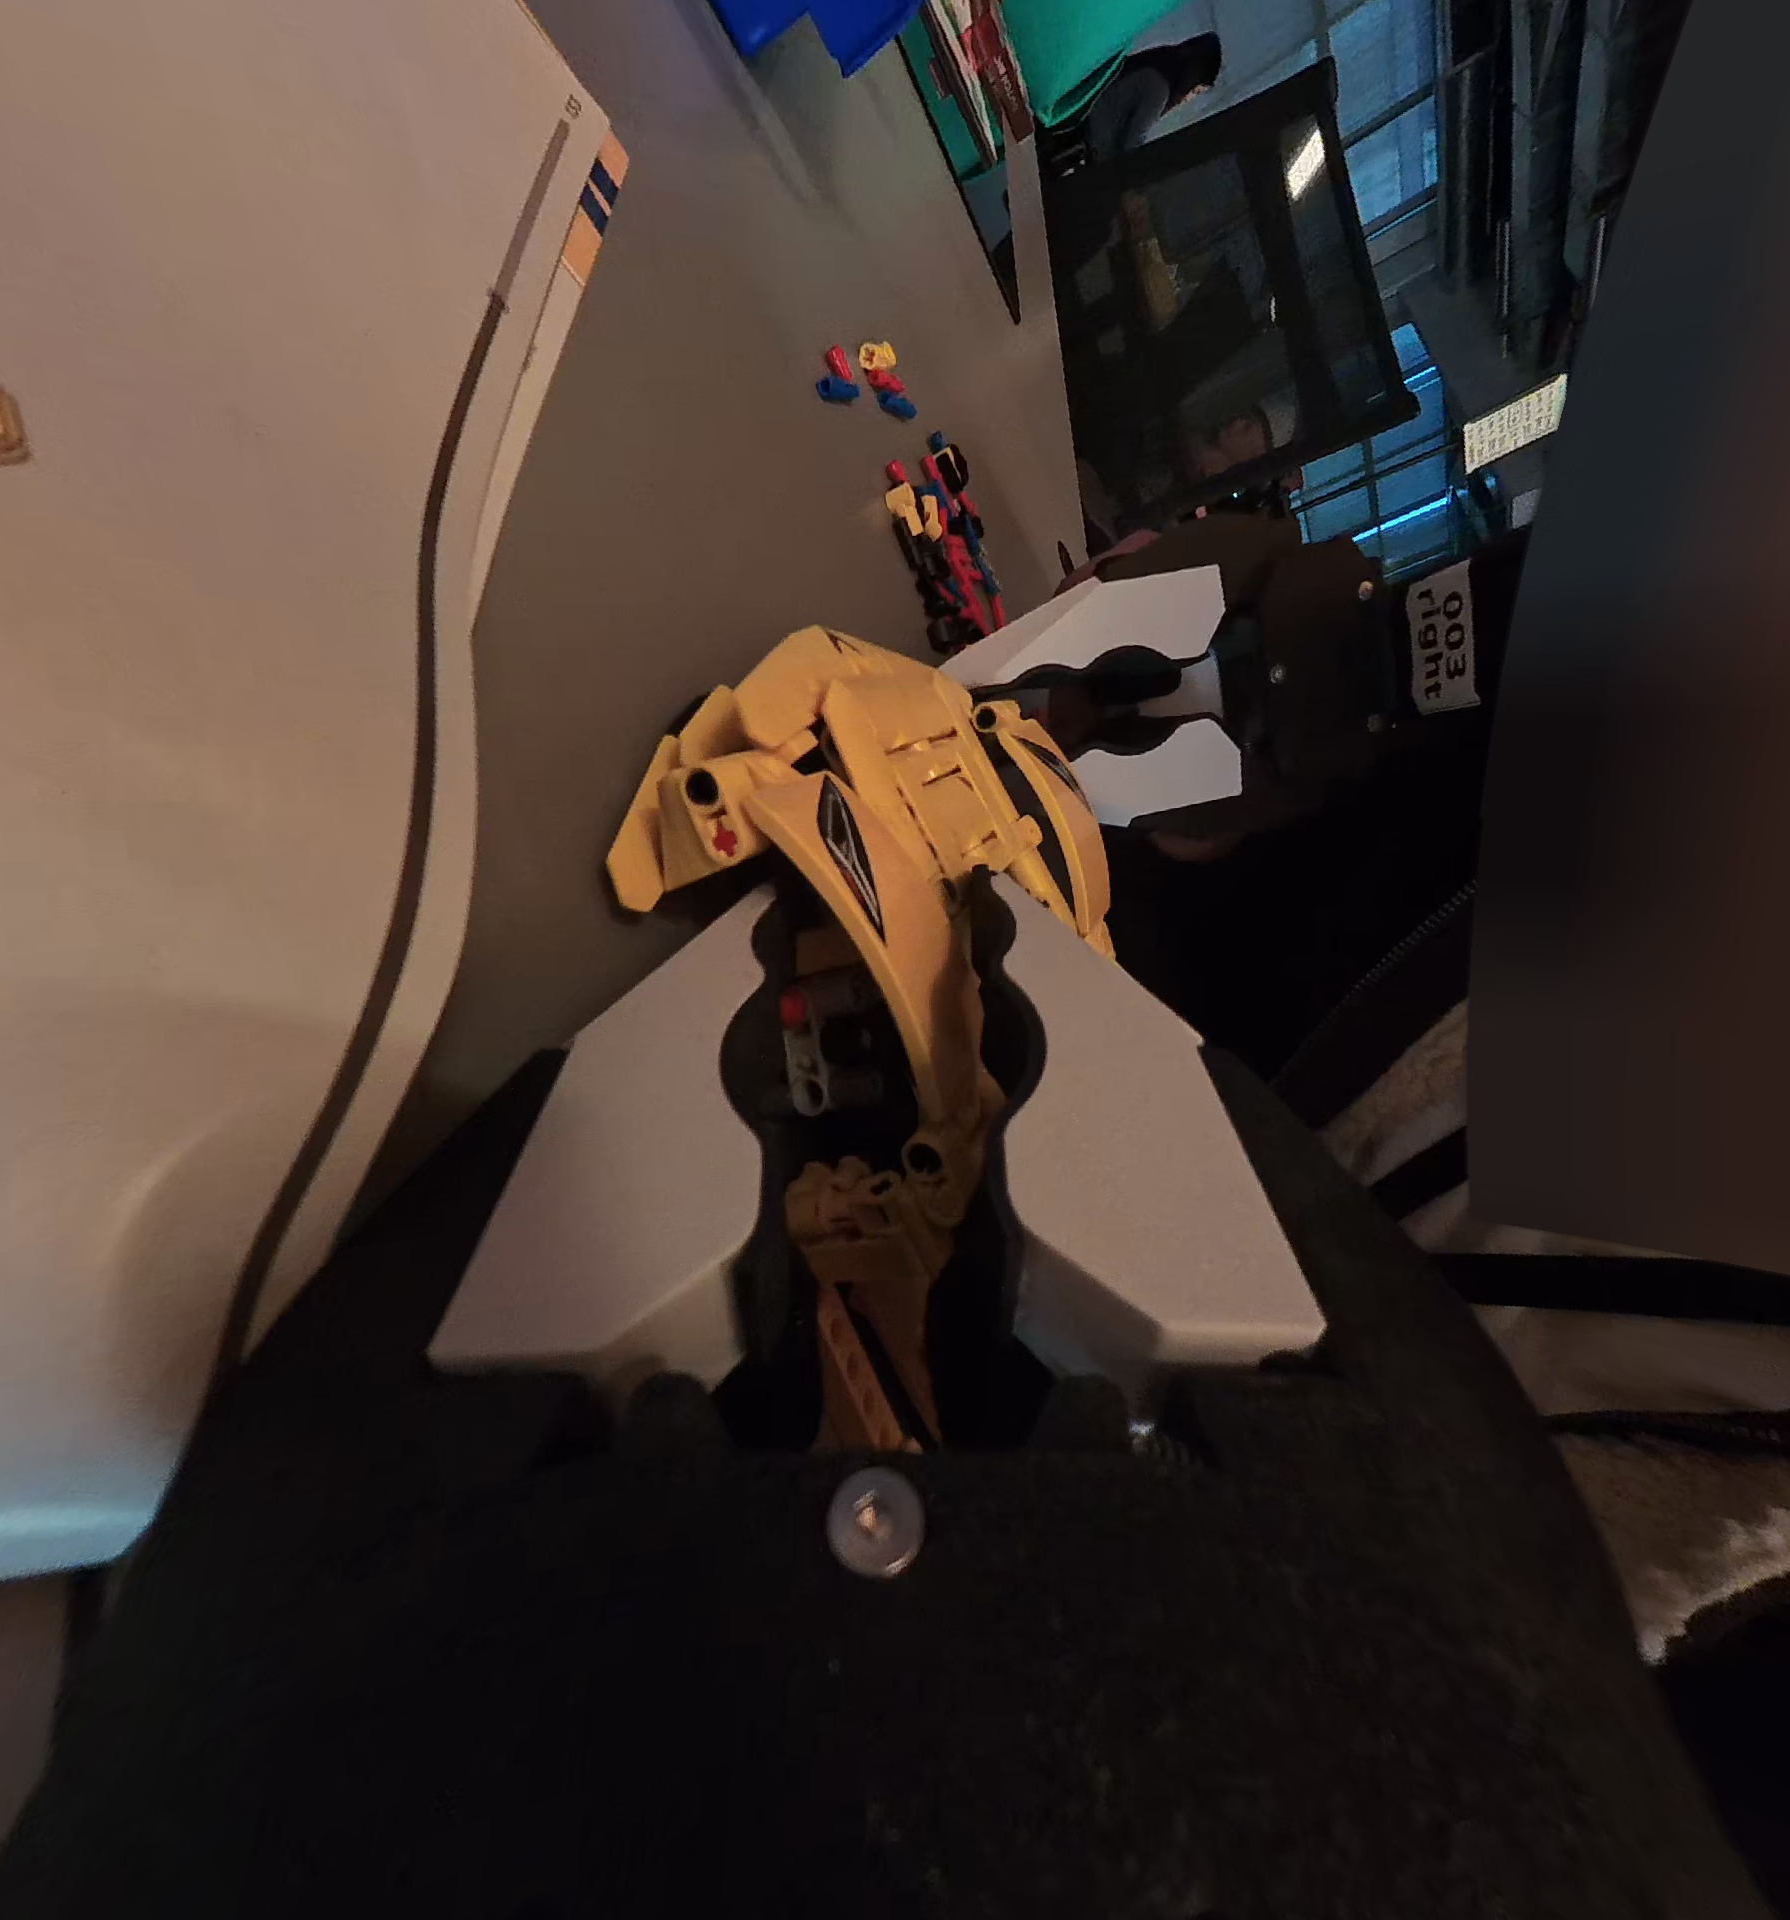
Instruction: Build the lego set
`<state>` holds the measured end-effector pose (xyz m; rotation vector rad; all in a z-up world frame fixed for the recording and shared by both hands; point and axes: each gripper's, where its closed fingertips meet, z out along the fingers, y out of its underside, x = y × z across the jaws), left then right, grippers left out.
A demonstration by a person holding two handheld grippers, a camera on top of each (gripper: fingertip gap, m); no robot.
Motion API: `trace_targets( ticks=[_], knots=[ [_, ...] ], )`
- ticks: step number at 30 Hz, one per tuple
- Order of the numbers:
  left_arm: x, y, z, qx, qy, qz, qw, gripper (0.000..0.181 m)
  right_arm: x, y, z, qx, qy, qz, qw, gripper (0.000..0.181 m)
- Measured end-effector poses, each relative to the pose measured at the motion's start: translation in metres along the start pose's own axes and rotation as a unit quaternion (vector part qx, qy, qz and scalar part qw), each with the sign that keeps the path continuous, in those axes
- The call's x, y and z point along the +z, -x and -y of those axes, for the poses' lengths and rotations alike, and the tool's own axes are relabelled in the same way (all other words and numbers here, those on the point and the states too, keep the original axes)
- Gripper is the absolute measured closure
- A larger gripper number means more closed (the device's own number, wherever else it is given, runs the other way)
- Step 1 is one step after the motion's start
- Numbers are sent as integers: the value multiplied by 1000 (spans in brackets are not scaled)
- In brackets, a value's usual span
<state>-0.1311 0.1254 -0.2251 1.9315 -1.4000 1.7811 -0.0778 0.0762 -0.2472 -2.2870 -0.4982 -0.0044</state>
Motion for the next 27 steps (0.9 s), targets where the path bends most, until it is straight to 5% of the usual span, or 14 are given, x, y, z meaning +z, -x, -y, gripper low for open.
trace_targets(
  ticks=[5,9,20,27],
  knots=[
    [0,0,0,1,-1,3,1000,148,2,2,0,30,-7,17,999,165],
    [1,0,0,5,-1,6,1000,147,3,6,0,201,-25,129,971,167],
    [1,0,1,-1,3,-2,1000,148,5,3,1,155,-38,112,981,165],
    [-2,-3,0,4,11,-14,1000,146,-11,6,-10,104,-36,128,986,145]
  ],
)
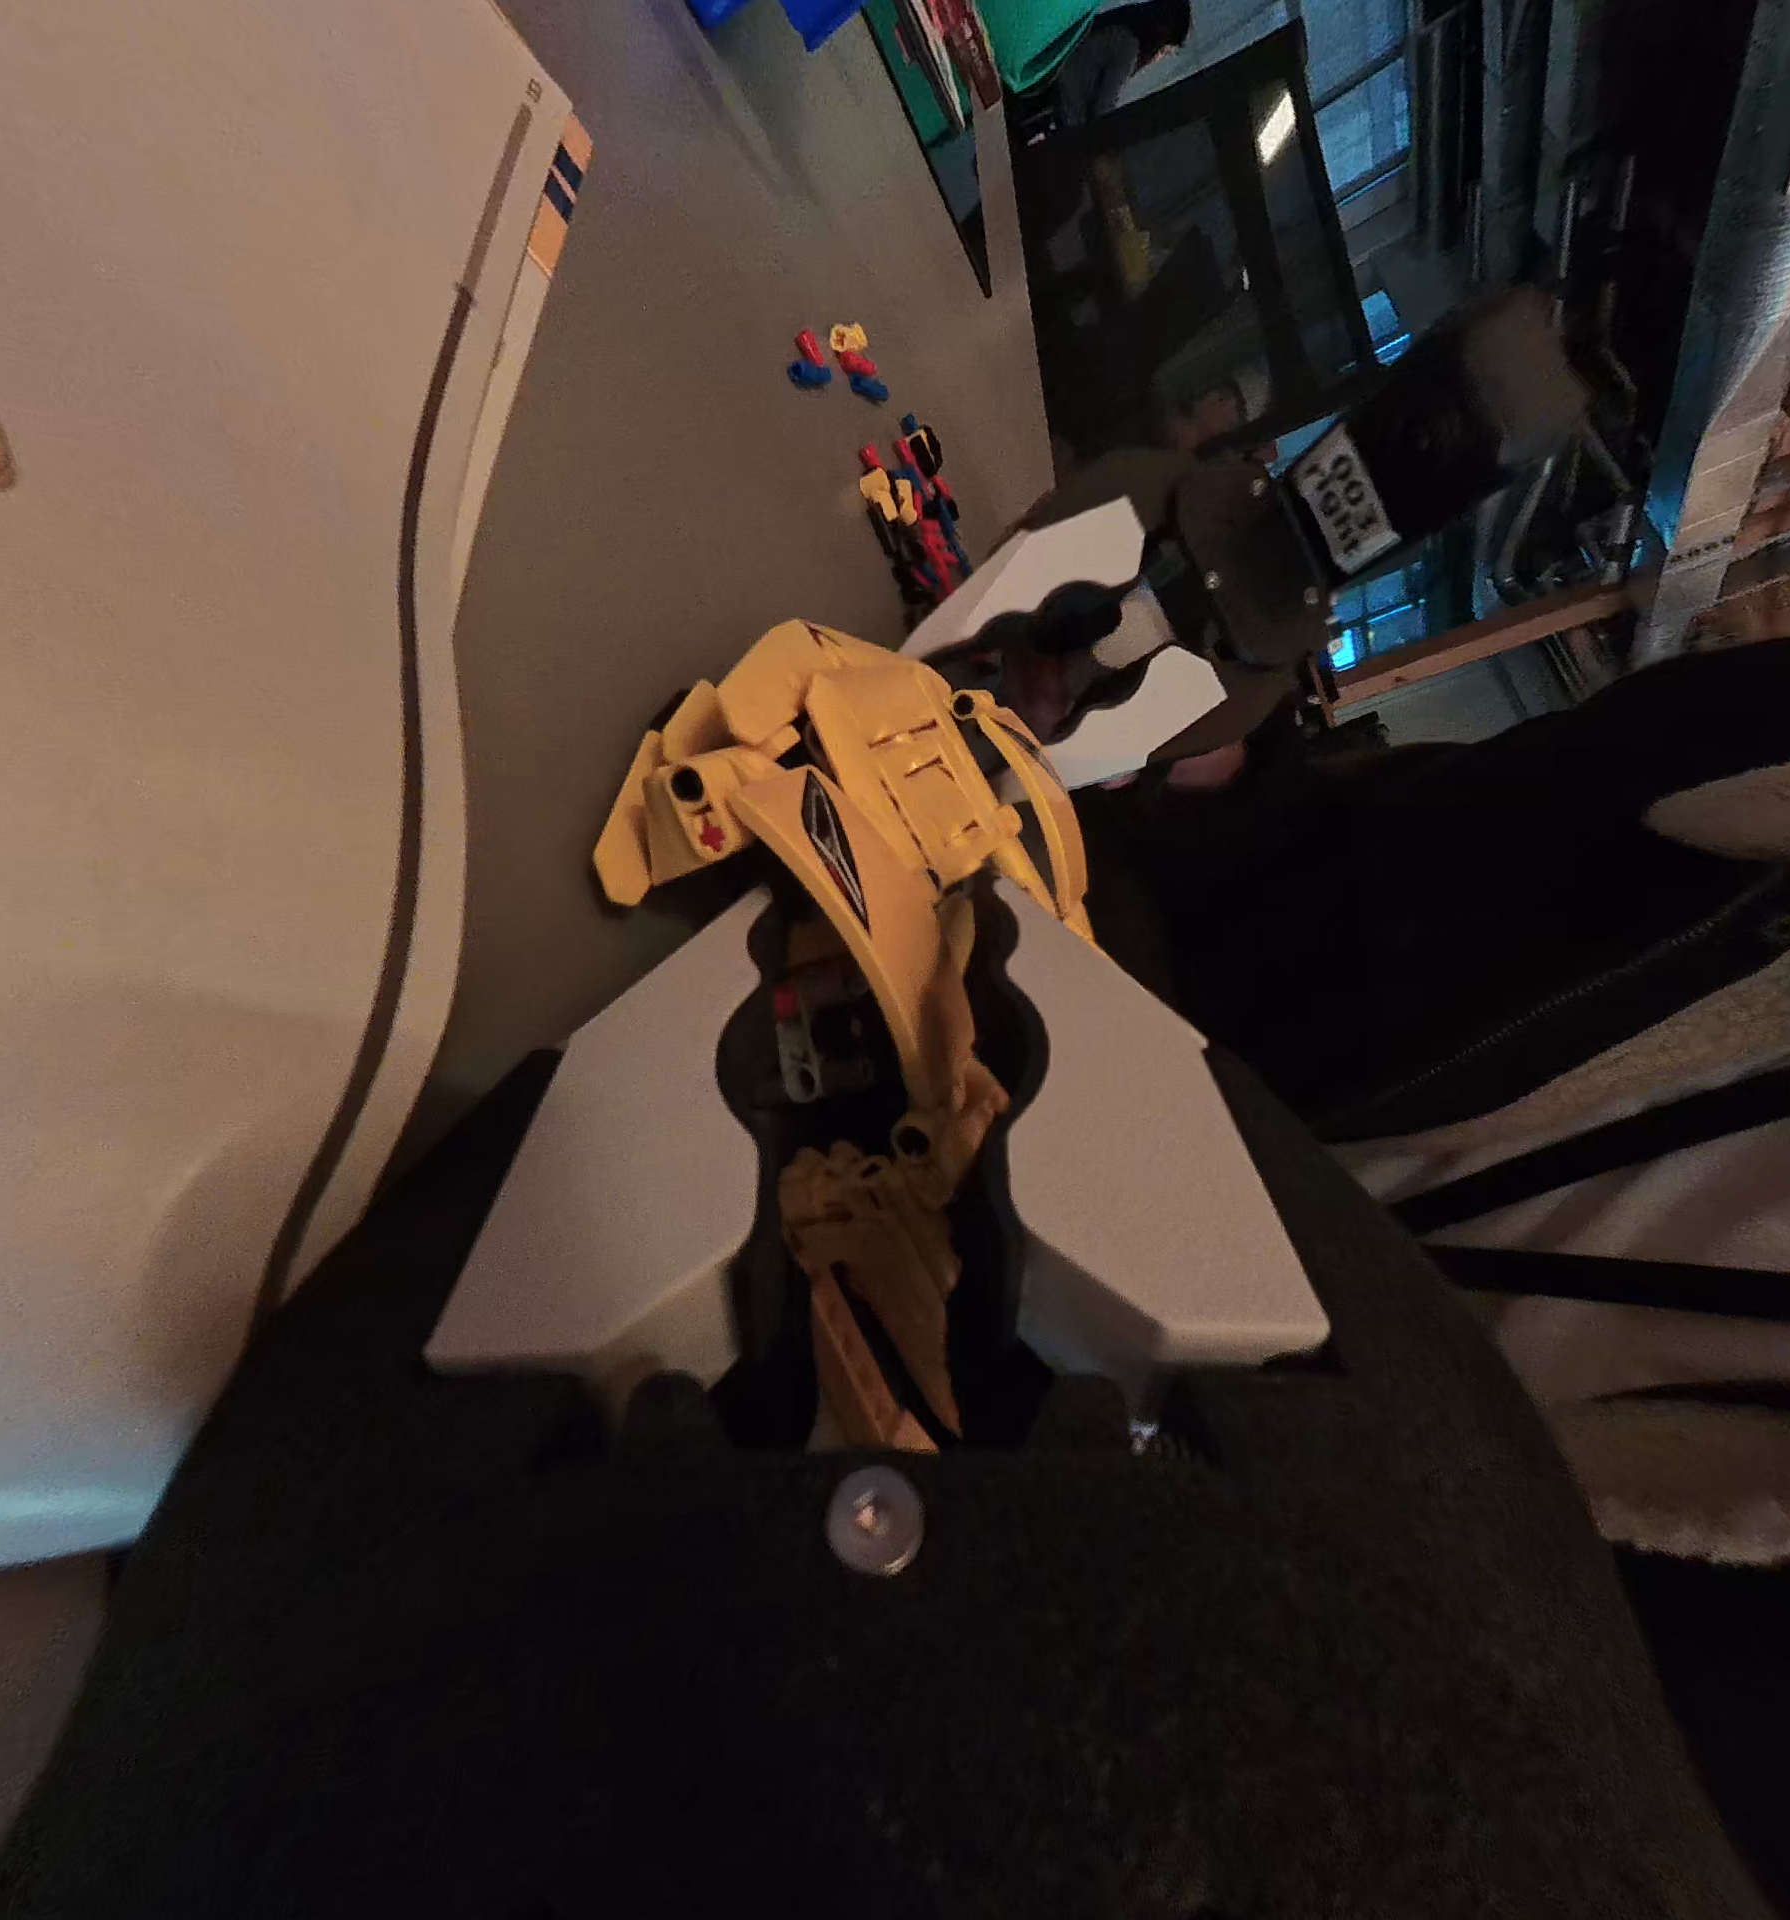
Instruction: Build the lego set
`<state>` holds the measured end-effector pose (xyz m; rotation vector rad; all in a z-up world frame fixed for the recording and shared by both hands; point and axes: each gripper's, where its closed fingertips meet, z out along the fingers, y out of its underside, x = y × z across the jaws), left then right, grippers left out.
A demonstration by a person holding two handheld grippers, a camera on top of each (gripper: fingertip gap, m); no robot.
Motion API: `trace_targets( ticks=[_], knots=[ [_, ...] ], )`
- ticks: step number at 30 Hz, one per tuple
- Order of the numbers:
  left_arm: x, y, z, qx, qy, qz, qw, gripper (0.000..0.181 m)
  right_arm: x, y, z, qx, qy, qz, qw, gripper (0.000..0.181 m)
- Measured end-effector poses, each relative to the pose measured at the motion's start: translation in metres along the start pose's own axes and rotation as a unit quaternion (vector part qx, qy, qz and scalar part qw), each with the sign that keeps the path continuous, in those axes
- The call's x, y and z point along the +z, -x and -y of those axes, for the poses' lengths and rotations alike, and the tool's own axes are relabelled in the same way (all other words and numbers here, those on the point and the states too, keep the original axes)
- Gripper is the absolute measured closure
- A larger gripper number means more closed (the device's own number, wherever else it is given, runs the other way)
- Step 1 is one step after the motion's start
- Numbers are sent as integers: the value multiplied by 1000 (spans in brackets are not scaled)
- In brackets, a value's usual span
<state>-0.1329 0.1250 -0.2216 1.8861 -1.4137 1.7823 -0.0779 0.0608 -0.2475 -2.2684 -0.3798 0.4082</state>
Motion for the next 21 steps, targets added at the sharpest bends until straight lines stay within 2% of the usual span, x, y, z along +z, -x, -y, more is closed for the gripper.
trace_targets(
  ticks=[4,7,9,12,15,16,19,21],
  knots=[
    [-10,-8,-1,15,8,10,1000,139,0,4,-6,2,6,35,999,148],
    [-20,-8,-8,44,23,57,997,138,2,-1,-7,-31,25,7,999,160],
    [-30,-8,-9,48,18,91,995,138,3,-3,-9,-78,33,-23,996,178],
    [-46,-18,-8,59,-8,133,989,138,-4,-9,-15,-94,56,-58,992,178],
    [-56,-36,-13,85,-36,177,980,138,-27,-48,-22,-68,84,-143,984,179],
    [-57,-41,-18,95,-41,194,976,137,-31,-56,-23,-53,84,-149,984,179],
    [-51,-53,-42,123,-46,255,958,118,-31,-61,-25,0,76,-124,989,178],
    [-45,-61,-61,143,-47,300,942,101,-36,-56,-15,-15,56,-123,991,157]
  ],
)
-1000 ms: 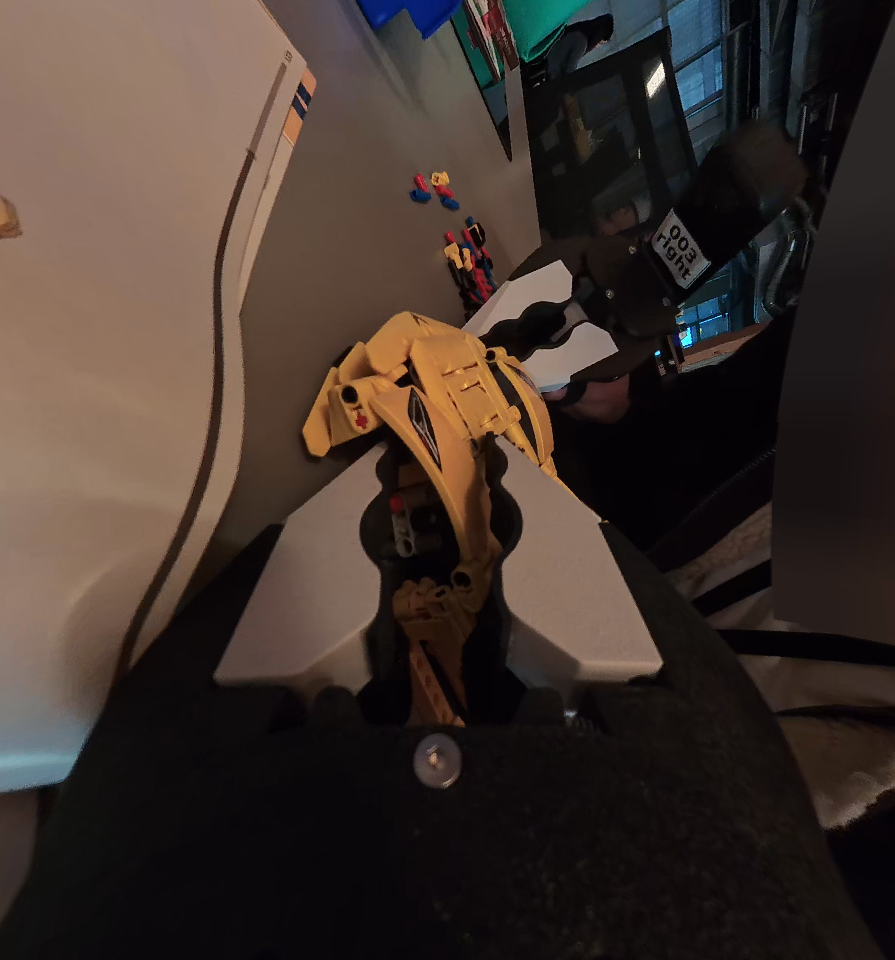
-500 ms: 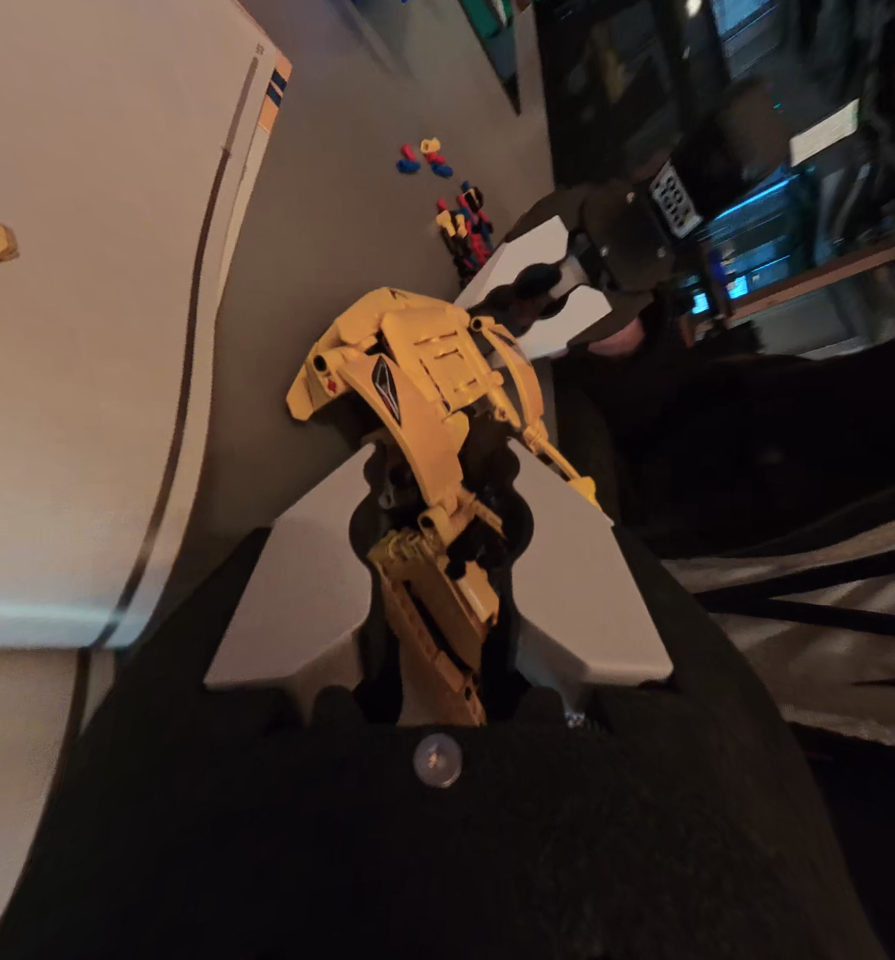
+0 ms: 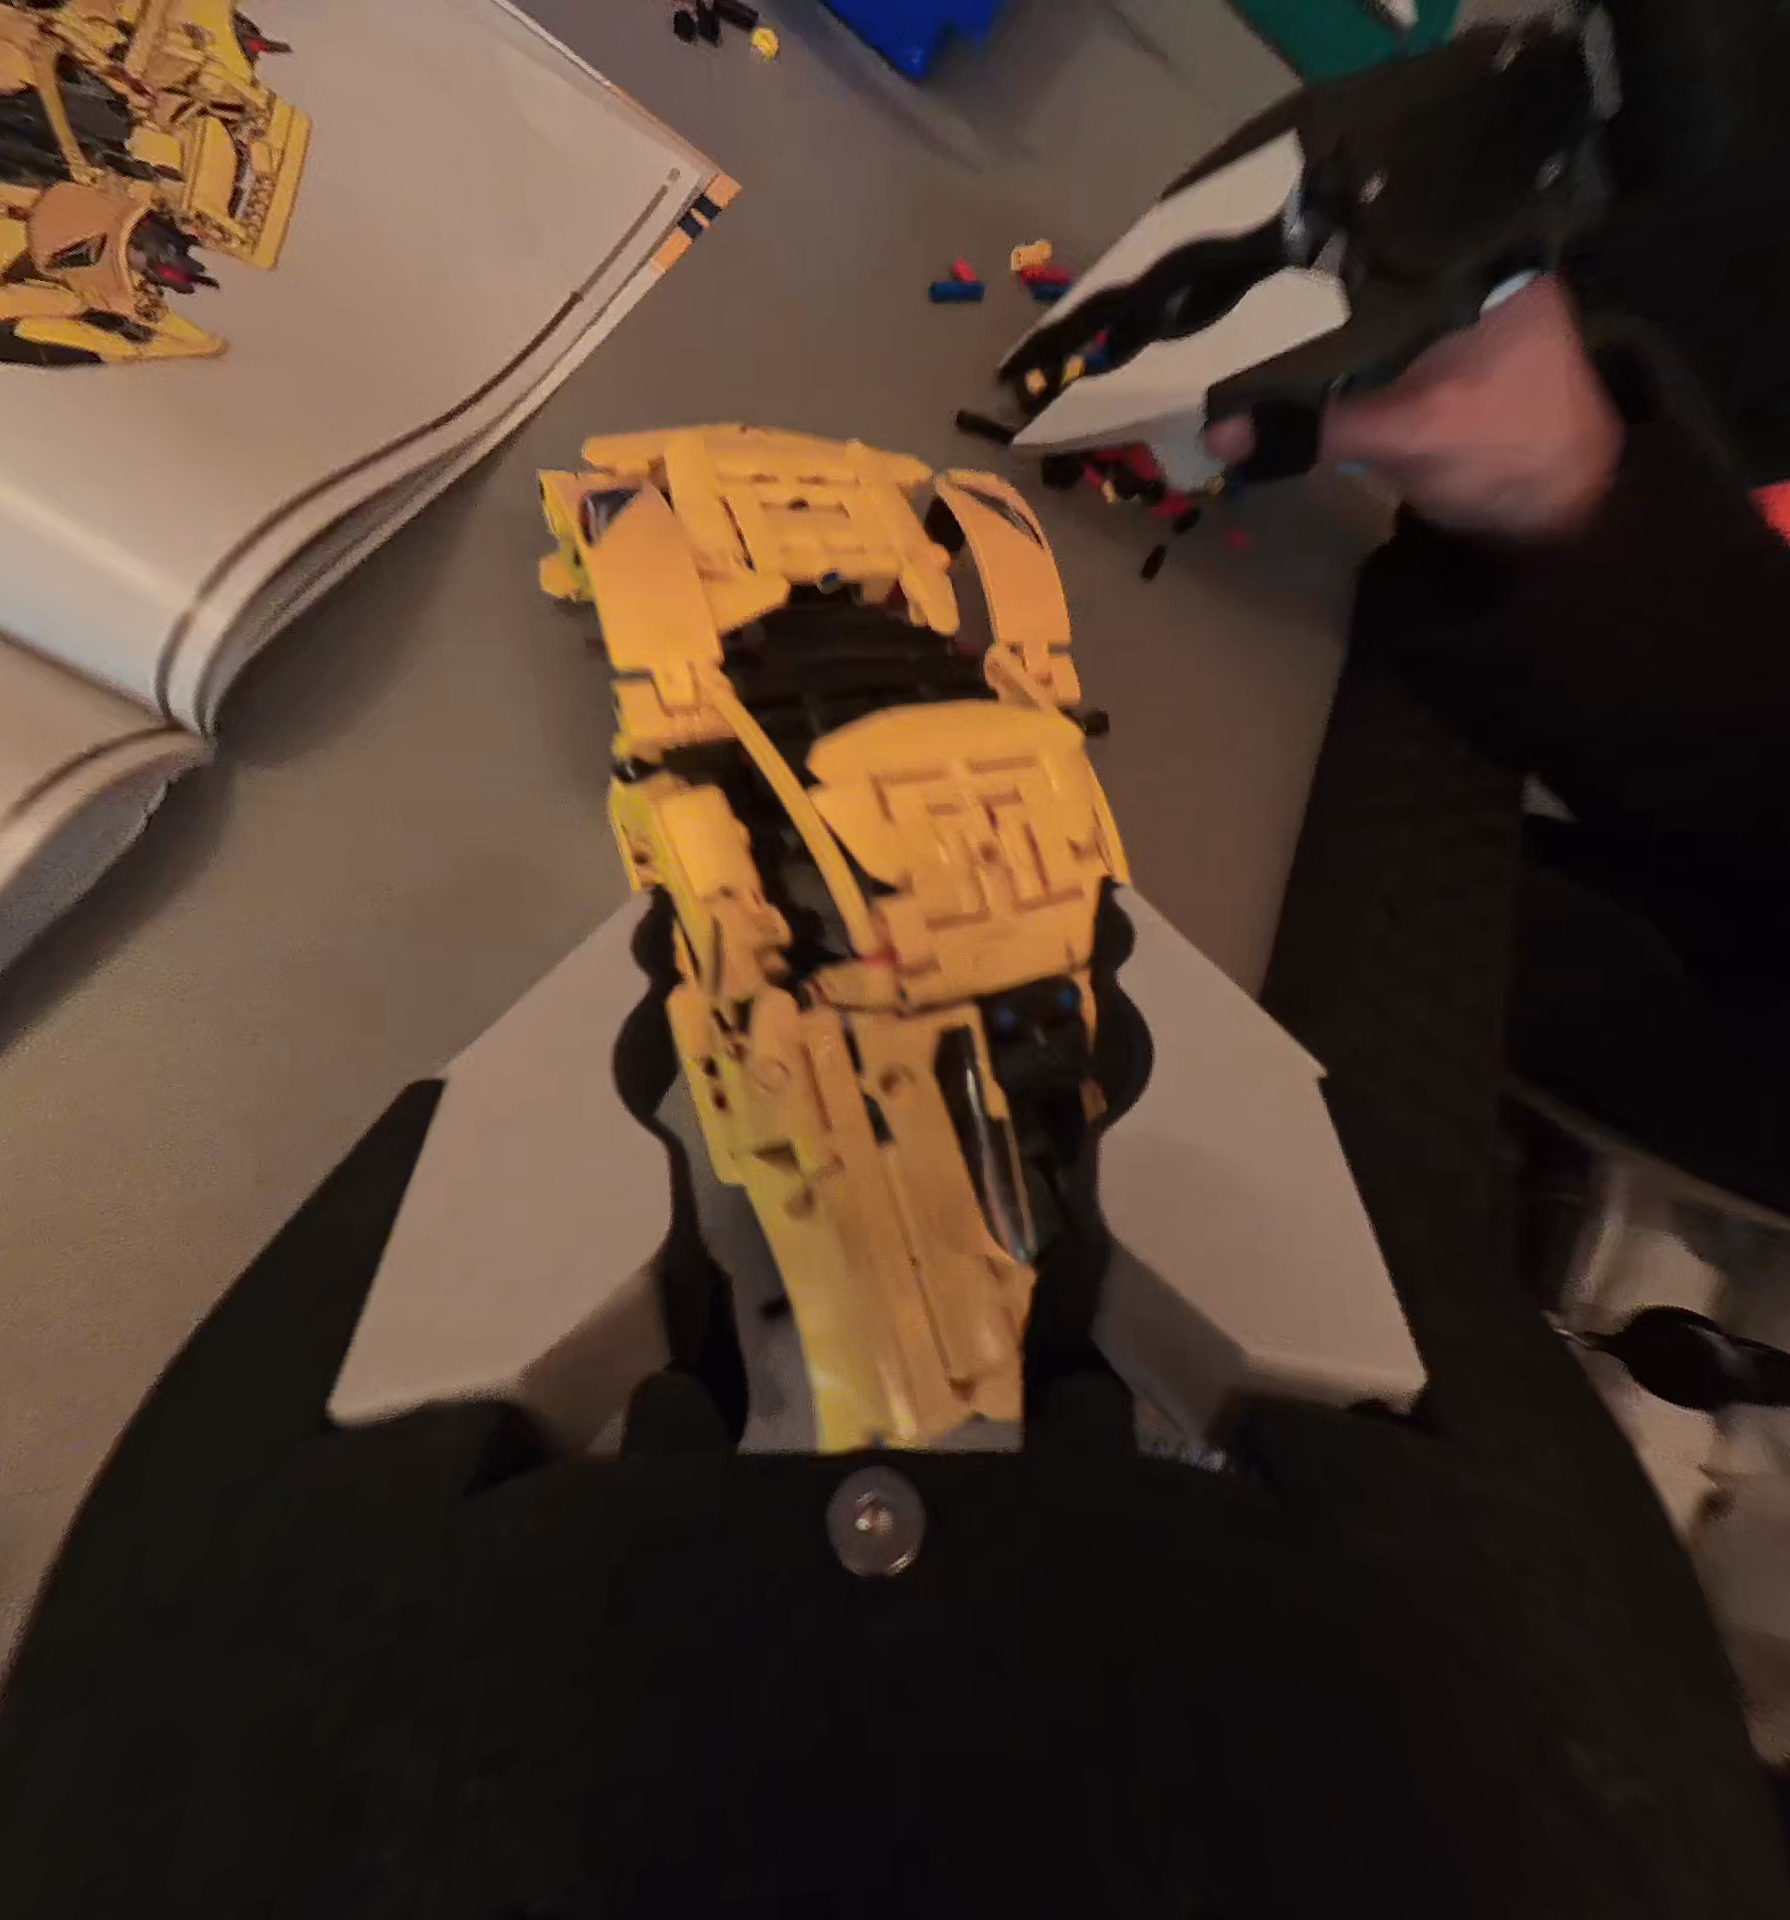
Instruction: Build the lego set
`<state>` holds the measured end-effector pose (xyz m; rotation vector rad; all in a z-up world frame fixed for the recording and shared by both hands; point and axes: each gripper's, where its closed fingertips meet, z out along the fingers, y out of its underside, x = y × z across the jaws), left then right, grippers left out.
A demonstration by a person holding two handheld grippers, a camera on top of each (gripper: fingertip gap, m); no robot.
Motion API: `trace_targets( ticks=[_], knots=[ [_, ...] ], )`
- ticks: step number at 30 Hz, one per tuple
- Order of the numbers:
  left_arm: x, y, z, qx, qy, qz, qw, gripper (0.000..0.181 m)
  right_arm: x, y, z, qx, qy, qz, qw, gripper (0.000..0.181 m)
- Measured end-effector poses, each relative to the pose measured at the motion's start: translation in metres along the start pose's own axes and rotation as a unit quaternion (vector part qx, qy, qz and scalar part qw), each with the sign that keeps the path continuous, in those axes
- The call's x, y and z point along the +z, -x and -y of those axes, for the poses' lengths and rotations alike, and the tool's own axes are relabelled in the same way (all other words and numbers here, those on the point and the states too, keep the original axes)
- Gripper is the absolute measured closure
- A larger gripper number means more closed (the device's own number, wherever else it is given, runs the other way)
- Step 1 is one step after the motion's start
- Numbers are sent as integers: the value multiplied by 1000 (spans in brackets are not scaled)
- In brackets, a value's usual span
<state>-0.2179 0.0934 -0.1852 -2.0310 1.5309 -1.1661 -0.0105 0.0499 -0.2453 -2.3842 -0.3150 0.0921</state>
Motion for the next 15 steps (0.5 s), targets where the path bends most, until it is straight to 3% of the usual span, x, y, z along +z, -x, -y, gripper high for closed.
trace_targets(
  ticks=[3,4,5,6,8,11,13,15],
  knots=[
    [-7,-25,-26,32,-11,63,997,85,-16,31,29,-67,-88,66,992,141],
    [-10,-33,-33,37,-20,79,996,84,-18,45,34,-90,-108,101,985,125],
    [-11,-41,-40,45,-16,93,995,83,-16,55,36,-106,-117,129,979,109],
    [-11,-44,-50,57,2,115,992,80,-11,61,35,-114,-106,143,977,105],
    [-13,-43,-61,76,18,170,982,75,5,66,30,-124,-73,149,978,101],
    [-12,-35,-69,67,14,198,978,79,18,90,31,-131,-56,190,971,106],
    [-17,-30,-72,45,15,191,980,83,20,98,32,-120,-42,191,973,104],
    [-28,-24,-79,39,26,191,980,90,15,108,29,-108,-28,207,972,115]
  ],
)
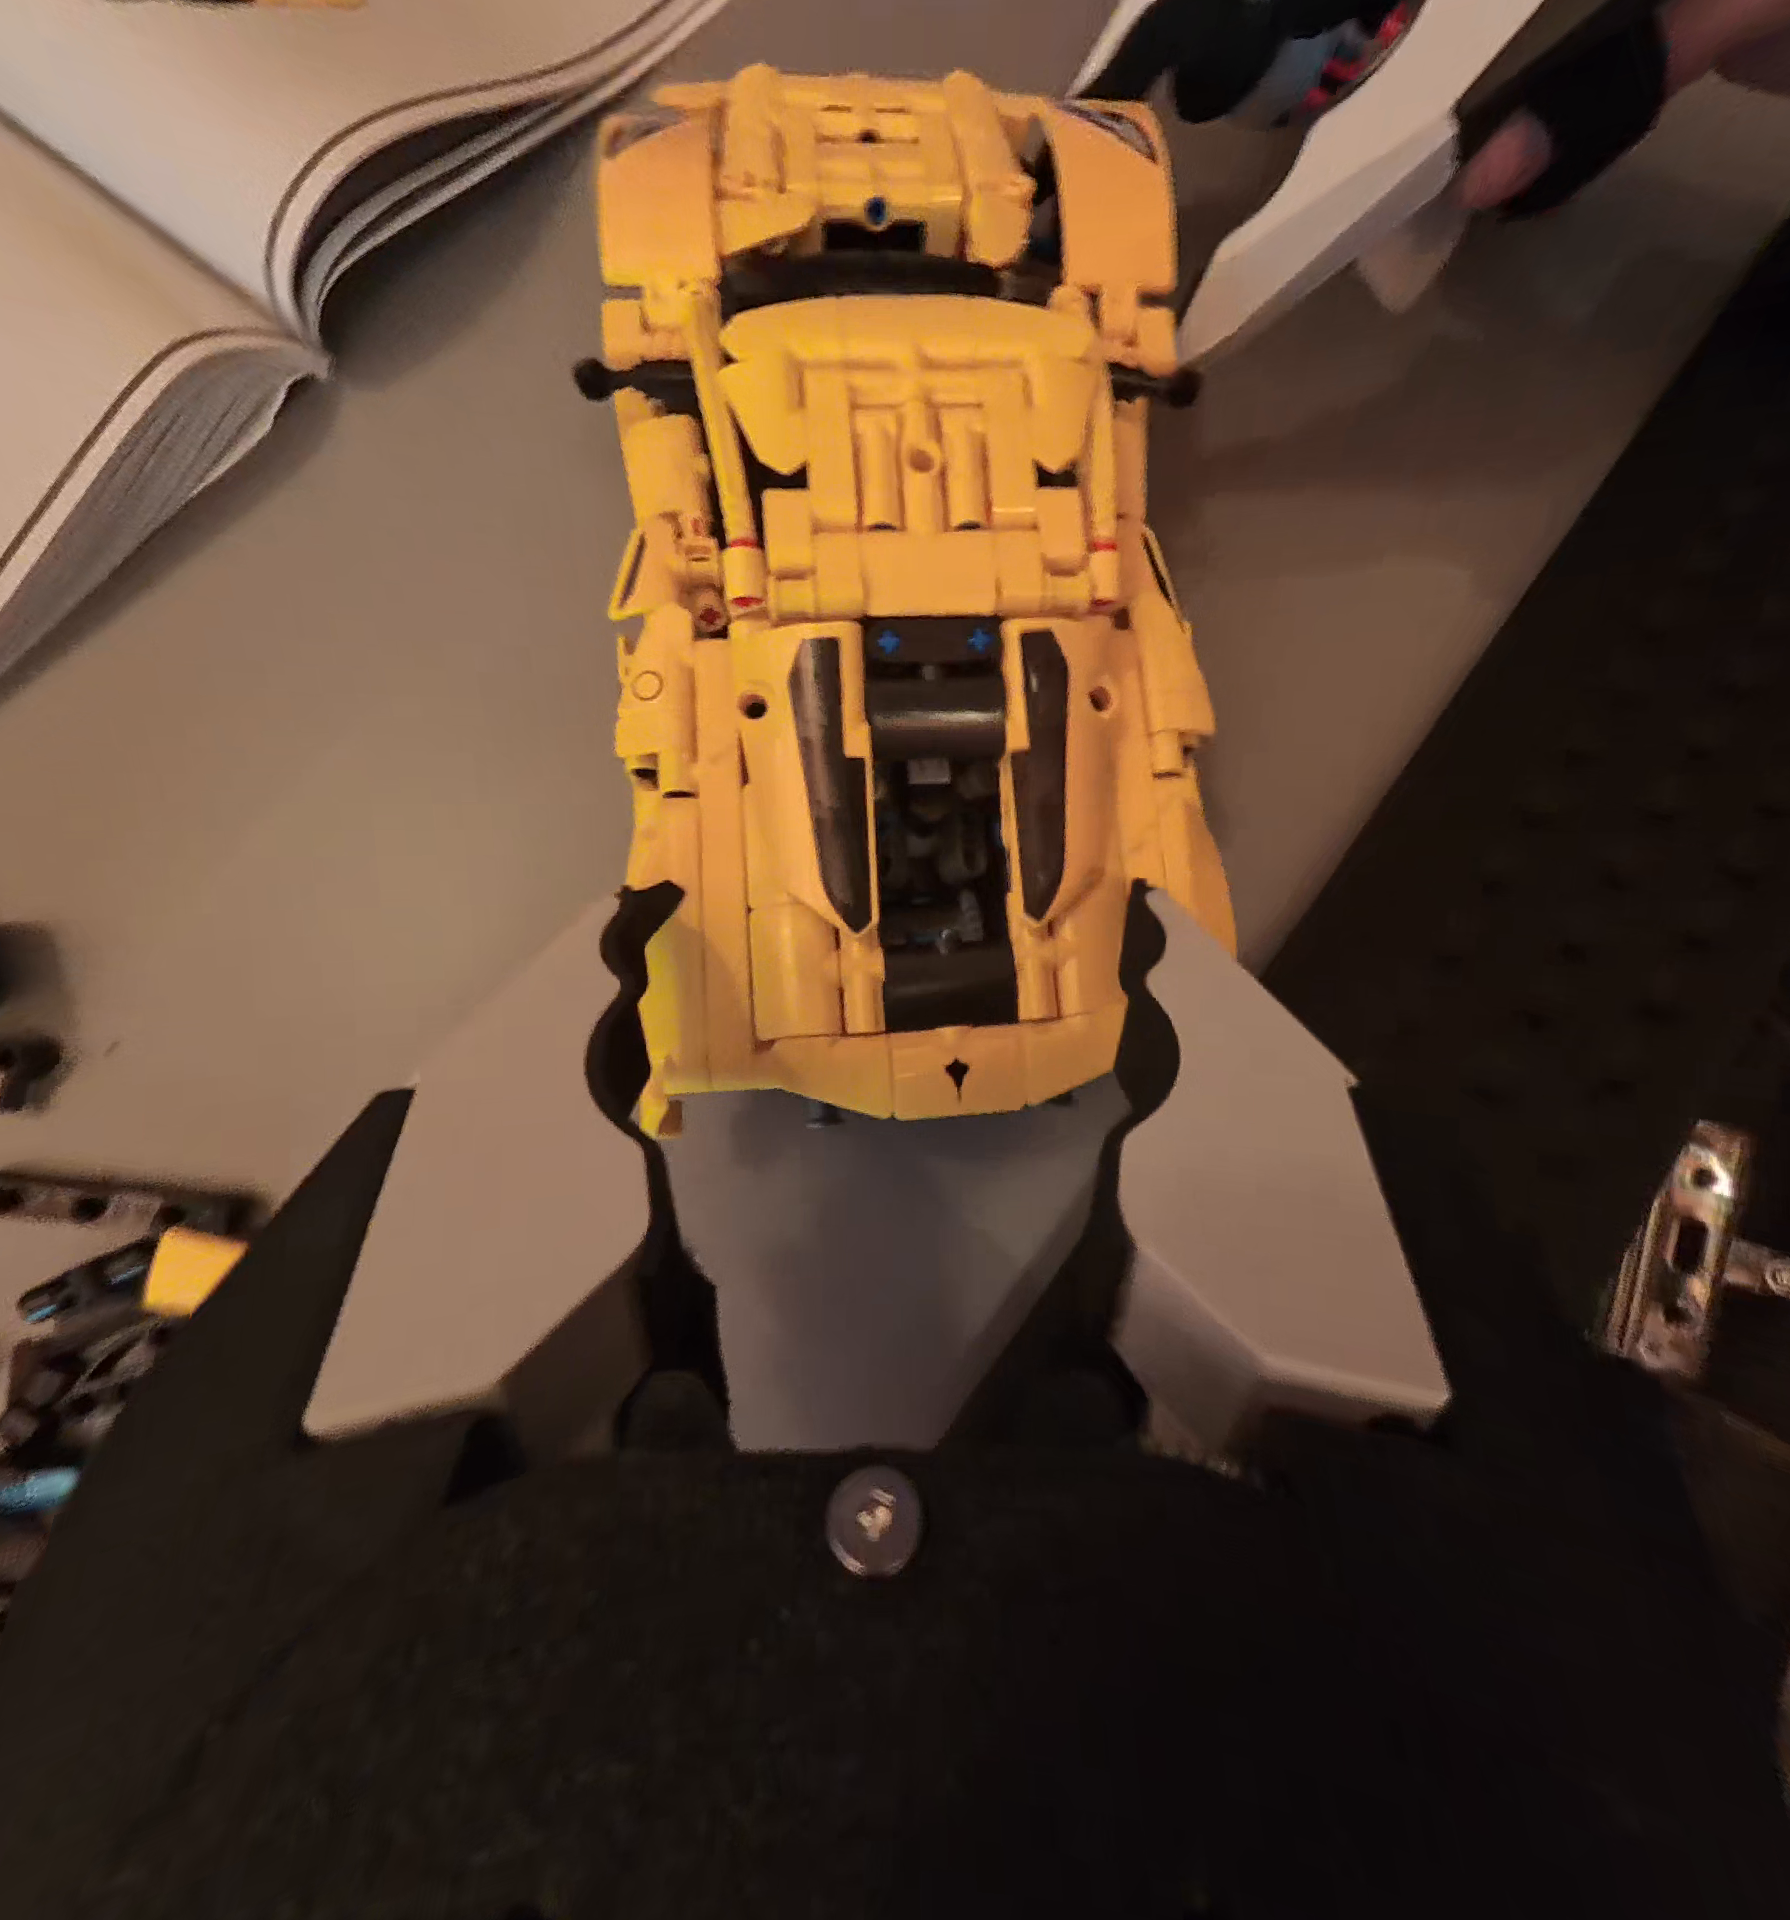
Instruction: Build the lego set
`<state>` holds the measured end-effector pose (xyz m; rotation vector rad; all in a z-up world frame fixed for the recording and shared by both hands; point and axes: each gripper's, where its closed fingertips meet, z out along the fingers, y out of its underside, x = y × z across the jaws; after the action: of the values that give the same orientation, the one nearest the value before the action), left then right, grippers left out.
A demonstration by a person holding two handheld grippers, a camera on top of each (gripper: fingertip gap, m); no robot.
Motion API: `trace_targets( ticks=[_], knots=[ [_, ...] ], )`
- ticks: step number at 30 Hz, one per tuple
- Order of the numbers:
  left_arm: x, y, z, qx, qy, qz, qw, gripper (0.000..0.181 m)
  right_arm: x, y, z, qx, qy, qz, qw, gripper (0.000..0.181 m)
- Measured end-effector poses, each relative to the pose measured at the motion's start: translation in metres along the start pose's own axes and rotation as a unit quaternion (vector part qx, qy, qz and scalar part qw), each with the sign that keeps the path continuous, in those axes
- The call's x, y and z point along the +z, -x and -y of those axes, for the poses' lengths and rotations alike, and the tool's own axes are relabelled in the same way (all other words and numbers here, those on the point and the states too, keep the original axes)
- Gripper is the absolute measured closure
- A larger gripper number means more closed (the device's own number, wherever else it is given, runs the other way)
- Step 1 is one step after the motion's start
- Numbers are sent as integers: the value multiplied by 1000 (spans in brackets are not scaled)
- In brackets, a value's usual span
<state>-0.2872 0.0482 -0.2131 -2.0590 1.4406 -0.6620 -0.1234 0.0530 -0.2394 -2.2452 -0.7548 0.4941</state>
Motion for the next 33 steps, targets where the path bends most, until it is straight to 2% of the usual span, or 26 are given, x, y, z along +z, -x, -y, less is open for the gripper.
trace_targets(
  ticks=[2,5,7,9,11,14,15,18,19,20,21,23,24,25,27,29,33],
  knots=[
    [-10,10,-11,-7,7,-1,1000,89,1,22,0,6,2,38,999,124],
    [-26,24,-24,-7,-6,-12,1000,90,2,58,-4,-6,9,92,996,125],
    [-32,28,-29,9,-20,-35,999,90,-5,65,-11,-27,38,99,994,125],
    [-36,29,-33,29,-31,-57,998,92,-16,56,-3,-49,38,95,994,125],
    [-39,29,-35,48,-35,-76,995,94,-24,35,19,-55,16,85,995,125],
    [-37,28,-33,69,-42,-100,992,95,-14,-8,47,-51,-1,68,996,123],
    [-35,26,-32,72,-43,-112,990,94,-5,-11,49,-36,13,94,995,122],
    [-26,21,-25,86,-41,-145,985,94,11,18,58,32,27,255,966,112],
    [-22,19,-21,93,-41,-154,983,94,15,20,58,42,21,267,963,109],
    [-18,16,-18,100,-41,-166,980,93,16,16,58,36,5,257,966,117],
    [-14,13,-14,108,-40,-176,978,93,15,12,56,37,-3,244,969,117],
    [-7,9,-6,123,-39,-191,973,93,2,10,48,58,11,241,969,113],
    [-4,8,-3,130,-41,-198,971,93,-7,14,41,64,24,246,967,117],
    [-2,6,0,138,-45,-205,968,94,-15,18,35,66,26,245,967,110],
    [3,-3,6,158,-54,-225,960,94,-29,19,24,54,19,230,972,116],
    [9,-11,11,169,-57,-242,954,94,-39,9,14,73,11,192,979,111],
    [11,-12,14,164,-60,-250,952,93,-51,-16,-22,111,62,116,985,101]
  ],
)
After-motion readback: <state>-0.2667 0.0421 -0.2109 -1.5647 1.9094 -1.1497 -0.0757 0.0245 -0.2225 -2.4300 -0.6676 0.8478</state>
